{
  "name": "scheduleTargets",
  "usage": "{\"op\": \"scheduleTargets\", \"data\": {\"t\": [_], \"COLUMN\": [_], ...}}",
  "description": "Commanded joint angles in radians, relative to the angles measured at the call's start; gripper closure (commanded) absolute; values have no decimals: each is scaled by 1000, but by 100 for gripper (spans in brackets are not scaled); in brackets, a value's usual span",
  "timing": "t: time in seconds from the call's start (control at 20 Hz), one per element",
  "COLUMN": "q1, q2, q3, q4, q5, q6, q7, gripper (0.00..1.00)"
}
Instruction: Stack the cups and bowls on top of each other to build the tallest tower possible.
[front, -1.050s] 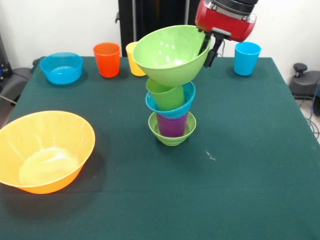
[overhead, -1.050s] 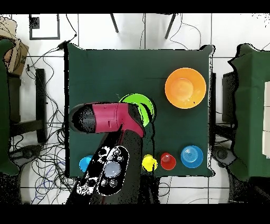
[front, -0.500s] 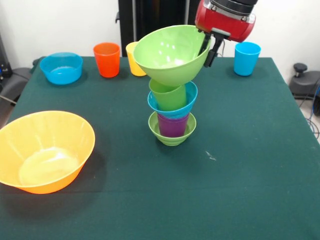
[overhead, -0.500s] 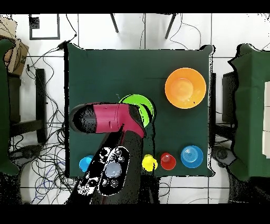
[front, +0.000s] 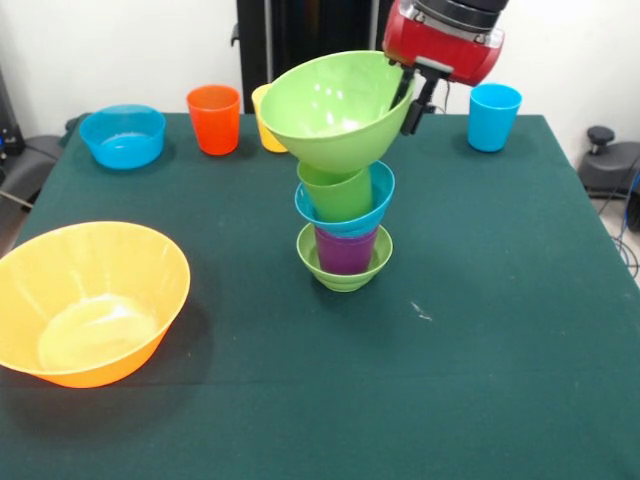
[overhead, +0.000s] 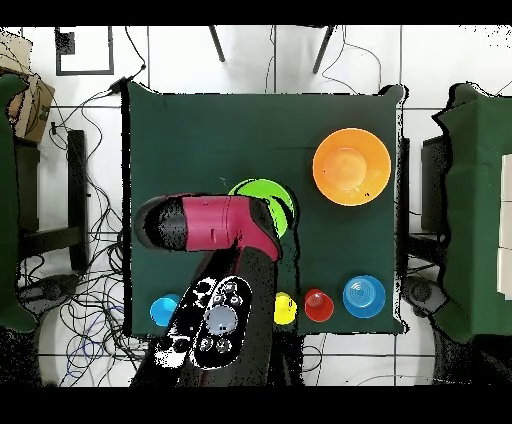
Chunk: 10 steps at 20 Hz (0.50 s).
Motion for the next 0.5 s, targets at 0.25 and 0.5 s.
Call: {"op": "scheduleTargets", "data": {"t": [0.25, 0.5], "q1": [-41, -37], "q2": [59, 63], "q3": [93, 96], "q4": [8, 12], "q5": [11, 13], "q6": [-20, -30], "q7": [108, 117], "gripper": [100, 100]}}
